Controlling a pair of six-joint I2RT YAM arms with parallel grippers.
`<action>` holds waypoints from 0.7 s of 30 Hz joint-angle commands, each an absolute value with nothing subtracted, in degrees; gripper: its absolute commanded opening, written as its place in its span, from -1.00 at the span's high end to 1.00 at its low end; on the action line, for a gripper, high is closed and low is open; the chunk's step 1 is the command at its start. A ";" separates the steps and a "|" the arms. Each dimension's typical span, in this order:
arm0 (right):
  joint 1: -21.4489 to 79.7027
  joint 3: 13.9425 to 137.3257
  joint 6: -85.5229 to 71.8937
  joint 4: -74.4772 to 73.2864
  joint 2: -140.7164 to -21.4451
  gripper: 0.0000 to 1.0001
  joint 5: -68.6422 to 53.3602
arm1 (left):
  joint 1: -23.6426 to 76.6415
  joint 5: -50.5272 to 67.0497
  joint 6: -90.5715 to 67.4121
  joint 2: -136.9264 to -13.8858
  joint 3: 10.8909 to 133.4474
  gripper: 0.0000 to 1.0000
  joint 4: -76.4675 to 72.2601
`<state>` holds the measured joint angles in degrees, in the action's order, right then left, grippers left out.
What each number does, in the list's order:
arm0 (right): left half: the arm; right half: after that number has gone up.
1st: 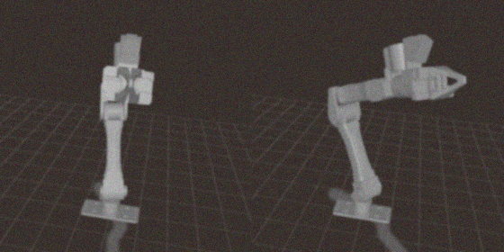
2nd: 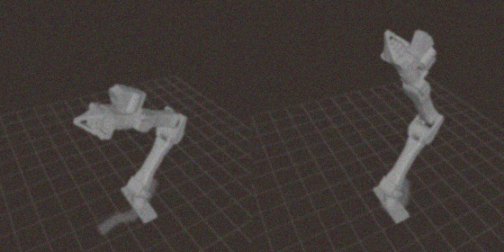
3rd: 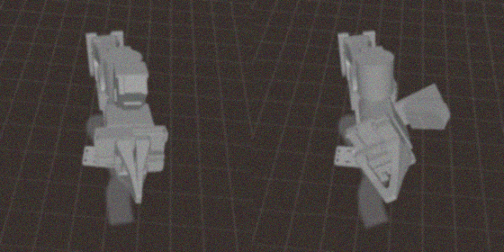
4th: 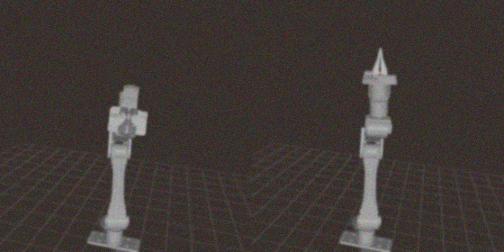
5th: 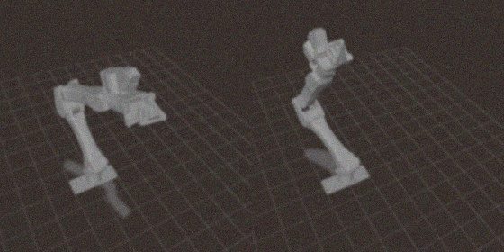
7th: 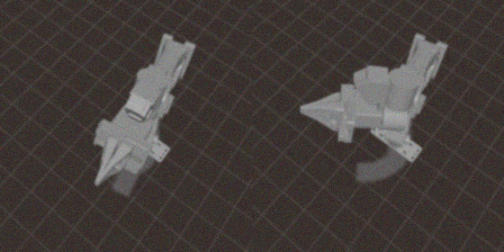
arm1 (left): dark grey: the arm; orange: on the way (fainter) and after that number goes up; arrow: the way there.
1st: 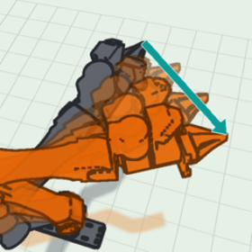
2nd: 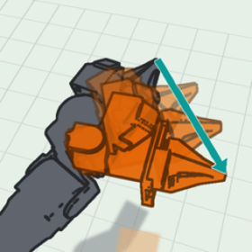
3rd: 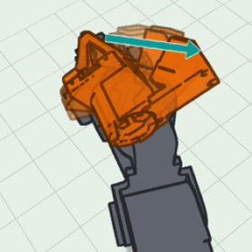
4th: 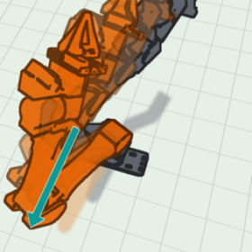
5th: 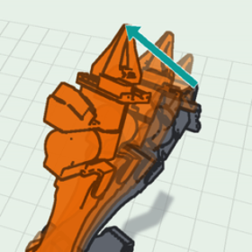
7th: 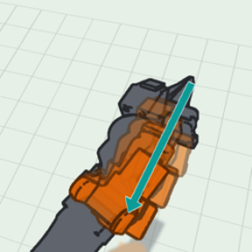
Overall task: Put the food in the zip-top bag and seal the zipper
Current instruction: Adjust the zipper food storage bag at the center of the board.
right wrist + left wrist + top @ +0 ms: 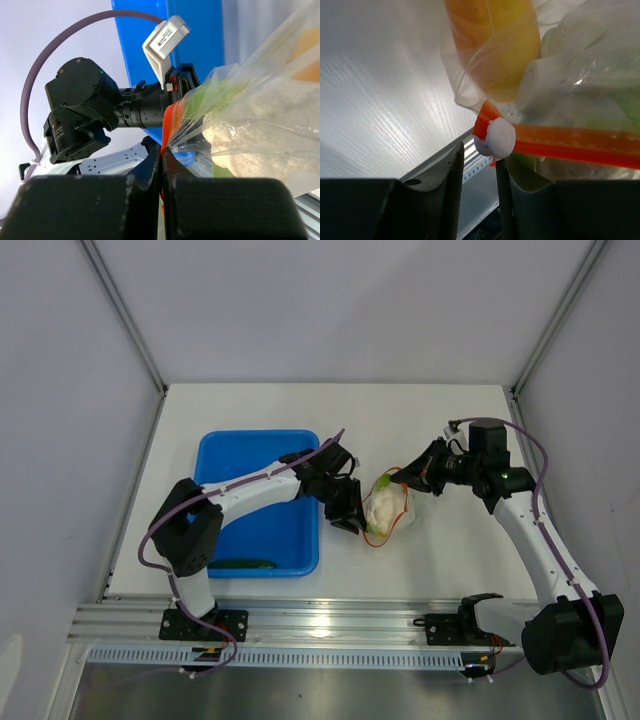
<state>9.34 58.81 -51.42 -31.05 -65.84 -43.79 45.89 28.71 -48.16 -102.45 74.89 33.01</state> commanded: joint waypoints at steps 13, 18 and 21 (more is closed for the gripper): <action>9.23 61.44 -51.77 -29.35 -66.27 1.00 -44.56 | 45.97 29.88 -48.52 -106.52 81.91 0.98 32.25; 9.14 61.61 -49.05 -31.55 -65.83 1.00 -43.68 | 45.88 28.83 -45.88 -104.86 82.79 0.99 34.19; 9.05 61.61 -46.25 -33.92 -66.00 1.00 -42.63 | 45.88 28.39 -43.60 -102.75 83.41 0.99 35.33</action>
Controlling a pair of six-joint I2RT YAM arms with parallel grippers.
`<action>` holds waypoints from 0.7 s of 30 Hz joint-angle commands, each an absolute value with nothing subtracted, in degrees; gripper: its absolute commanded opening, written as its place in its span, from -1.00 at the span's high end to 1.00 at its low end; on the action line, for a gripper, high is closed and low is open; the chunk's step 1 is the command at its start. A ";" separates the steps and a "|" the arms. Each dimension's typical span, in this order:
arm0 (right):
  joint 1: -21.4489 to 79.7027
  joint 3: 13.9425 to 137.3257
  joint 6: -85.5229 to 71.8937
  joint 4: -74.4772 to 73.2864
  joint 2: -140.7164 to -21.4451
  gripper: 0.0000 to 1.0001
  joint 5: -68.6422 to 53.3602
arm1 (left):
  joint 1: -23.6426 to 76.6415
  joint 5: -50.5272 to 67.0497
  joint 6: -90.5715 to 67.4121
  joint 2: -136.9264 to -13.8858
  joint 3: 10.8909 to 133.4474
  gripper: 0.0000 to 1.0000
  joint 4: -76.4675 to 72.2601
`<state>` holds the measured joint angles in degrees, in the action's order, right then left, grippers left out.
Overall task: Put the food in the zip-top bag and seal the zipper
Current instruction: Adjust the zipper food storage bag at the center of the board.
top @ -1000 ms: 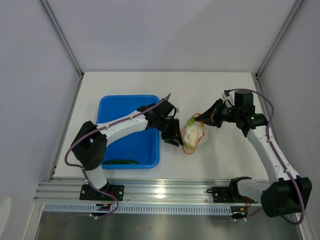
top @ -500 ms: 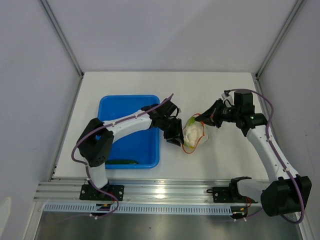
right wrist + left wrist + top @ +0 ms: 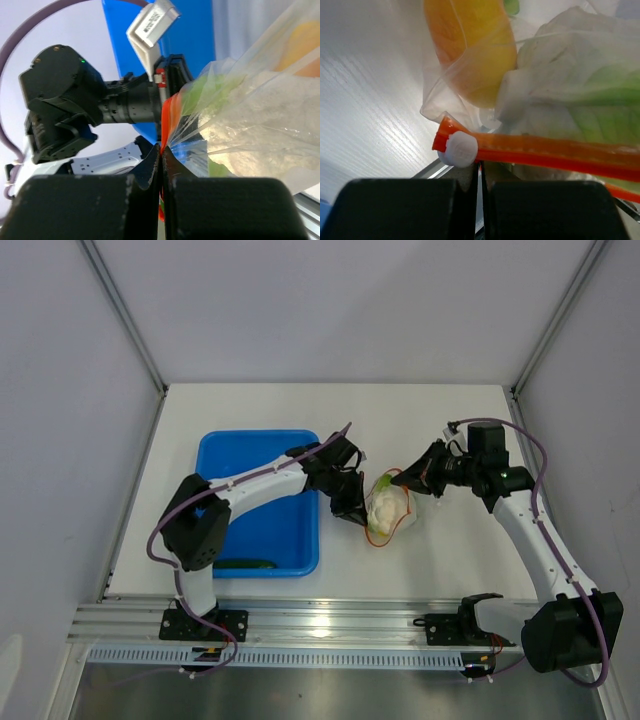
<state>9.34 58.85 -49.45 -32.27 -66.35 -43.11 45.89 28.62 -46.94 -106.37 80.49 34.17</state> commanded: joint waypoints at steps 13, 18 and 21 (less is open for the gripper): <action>6.94 65.56 -26.55 -52.02 -63.90 1.00 -27.34 | 45.88 29.09 -37.35 -93.60 91.31 0.99 43.85; 7.56 68.19 -26.63 -55.89 -62.40 1.00 -28.64 | 45.88 33.40 -39.63 -93.69 96.50 0.99 45.17; 8.09 69.87 -27.16 -56.42 -61.35 1.00 -29.00 | 45.88 33.40 -40.52 -93.69 96.68 0.99 44.91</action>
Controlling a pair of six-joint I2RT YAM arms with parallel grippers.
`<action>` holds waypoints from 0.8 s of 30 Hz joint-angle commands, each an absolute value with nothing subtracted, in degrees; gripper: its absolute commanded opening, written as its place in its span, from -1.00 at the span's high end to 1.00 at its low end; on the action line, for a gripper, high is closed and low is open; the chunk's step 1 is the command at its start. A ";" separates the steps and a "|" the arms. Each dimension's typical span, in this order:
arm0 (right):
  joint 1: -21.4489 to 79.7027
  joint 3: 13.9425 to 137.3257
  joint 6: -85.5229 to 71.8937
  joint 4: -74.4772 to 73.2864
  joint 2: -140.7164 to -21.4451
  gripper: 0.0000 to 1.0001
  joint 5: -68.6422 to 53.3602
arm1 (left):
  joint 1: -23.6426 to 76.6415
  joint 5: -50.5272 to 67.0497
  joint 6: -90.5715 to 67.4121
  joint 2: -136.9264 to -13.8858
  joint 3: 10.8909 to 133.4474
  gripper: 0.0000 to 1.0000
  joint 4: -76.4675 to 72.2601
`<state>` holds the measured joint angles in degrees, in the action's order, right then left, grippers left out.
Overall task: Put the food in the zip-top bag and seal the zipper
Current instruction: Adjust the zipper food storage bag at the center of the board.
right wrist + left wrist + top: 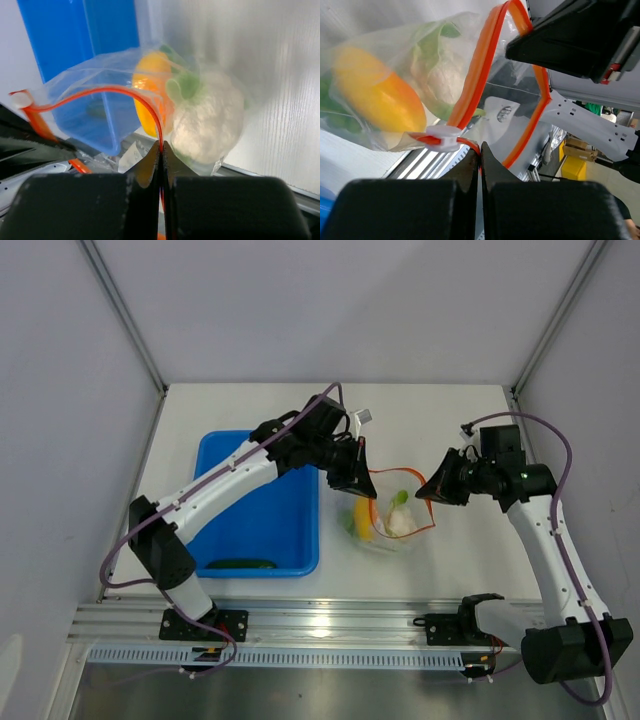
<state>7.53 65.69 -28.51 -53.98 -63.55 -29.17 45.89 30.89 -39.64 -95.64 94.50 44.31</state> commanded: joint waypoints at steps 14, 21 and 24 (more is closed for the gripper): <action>8.17 68.02 -27.07 -57.91 -58.19 1.00 -24.44 | 44.82 29.44 -40.17 -93.78 97.11 0.99 45.27; 8.09 68.39 -26.81 -58.45 -58.01 1.00 -24.26 | 44.74 34.63 -40.17 -98.25 95.81 0.99 45.96; 8.17 67.50 -27.24 -58.10 -57.83 1.00 -25.22 | 44.82 34.20 -39.99 -95.99 93.18 0.92 43.96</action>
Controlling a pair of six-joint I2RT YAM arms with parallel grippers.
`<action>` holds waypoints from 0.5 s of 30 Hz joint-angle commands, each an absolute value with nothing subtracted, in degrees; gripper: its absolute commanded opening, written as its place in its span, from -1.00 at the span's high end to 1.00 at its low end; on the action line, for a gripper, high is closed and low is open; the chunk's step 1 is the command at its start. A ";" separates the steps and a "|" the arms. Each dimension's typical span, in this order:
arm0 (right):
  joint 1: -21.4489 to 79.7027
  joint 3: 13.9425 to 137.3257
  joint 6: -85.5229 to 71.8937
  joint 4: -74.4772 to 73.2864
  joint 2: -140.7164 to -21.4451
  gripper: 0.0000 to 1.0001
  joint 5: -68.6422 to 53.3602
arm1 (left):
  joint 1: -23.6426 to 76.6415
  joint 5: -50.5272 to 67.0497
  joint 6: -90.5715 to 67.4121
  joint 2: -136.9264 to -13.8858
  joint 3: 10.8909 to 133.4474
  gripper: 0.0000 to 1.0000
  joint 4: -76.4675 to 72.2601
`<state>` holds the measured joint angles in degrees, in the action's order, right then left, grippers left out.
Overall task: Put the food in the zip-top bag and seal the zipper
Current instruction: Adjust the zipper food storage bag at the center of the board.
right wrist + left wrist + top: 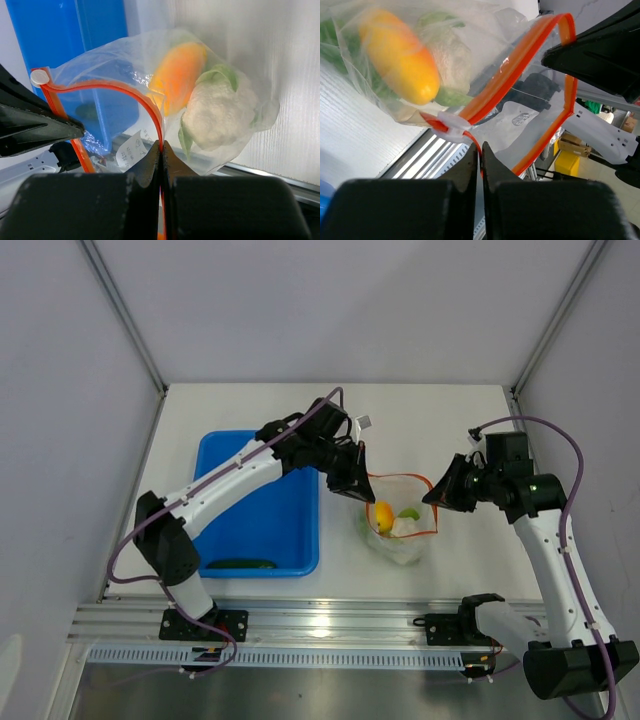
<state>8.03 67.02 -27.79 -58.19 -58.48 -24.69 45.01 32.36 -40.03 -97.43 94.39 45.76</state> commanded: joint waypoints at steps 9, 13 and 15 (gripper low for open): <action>8.17 67.15 -27.60 -56.87 -59.15 1.00 -26.37 | 44.74 27.07 -32.70 -89.48 94.84 -0.30 47.72; 8.35 67.15 -27.51 -56.78 -60.20 1.00 -26.46 | 44.56 24.01 -31.29 -86.14 95.71 -0.63 49.65; 8.26 67.06 -27.51 -57.13 -60.64 1.00 -26.46 | 44.12 21.81 -32.42 -84.12 96.76 -0.82 52.72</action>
